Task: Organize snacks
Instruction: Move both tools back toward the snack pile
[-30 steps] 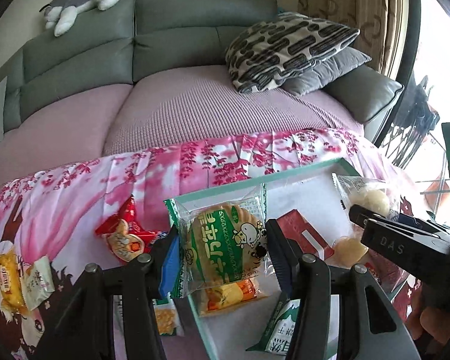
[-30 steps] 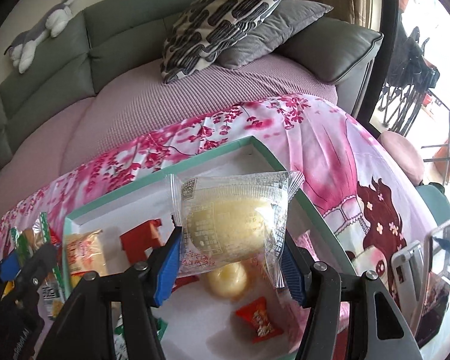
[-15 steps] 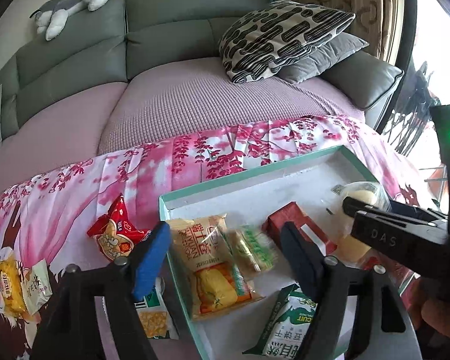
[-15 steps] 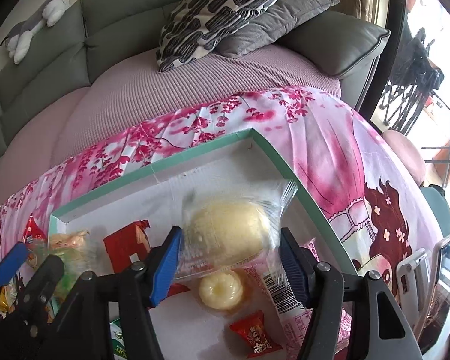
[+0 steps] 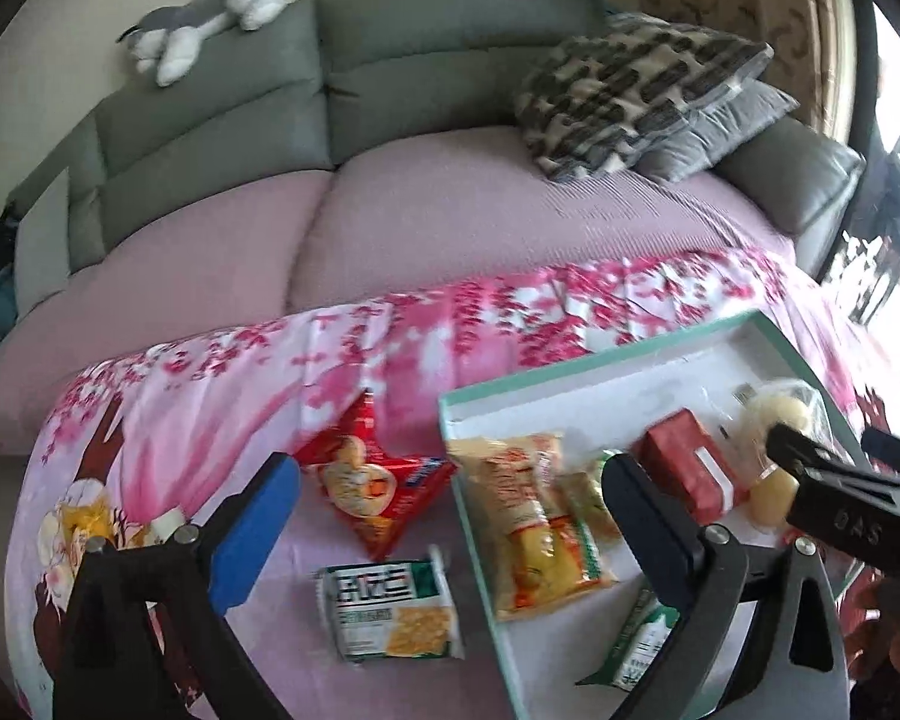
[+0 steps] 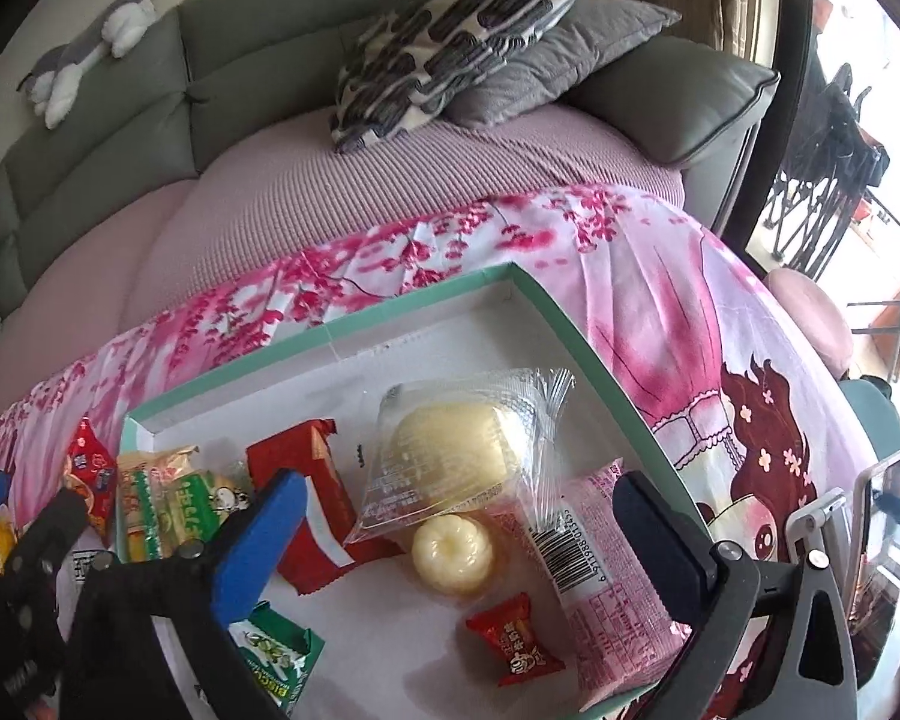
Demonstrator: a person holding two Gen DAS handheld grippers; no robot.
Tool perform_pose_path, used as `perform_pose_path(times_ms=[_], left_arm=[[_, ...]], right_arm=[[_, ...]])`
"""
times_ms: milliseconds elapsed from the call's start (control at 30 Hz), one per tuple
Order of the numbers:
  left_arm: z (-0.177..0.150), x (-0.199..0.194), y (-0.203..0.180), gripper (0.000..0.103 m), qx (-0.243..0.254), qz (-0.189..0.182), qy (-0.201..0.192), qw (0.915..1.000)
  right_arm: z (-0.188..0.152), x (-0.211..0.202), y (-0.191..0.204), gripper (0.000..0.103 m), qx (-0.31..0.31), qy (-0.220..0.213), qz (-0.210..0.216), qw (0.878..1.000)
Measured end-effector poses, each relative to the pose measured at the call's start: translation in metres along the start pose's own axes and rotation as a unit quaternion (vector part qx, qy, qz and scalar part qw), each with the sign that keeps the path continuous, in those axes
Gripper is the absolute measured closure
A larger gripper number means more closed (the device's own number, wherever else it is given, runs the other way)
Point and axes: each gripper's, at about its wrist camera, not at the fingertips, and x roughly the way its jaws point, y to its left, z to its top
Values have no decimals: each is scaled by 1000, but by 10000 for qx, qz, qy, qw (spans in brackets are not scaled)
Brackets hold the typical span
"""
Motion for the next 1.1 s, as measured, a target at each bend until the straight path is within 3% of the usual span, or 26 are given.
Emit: perform_pose_path(times_ms=[300, 1100], left_arm=[[-4, 0, 37, 2, -644, 18, 145, 9978], [-35, -15, 77, 2, -819, 927, 525, 9909]], right_arm=[[-5, -8, 5, 0, -93, -16, 7, 10000], [-24, -28, 40, 0, -548, -9, -9, 9985]])
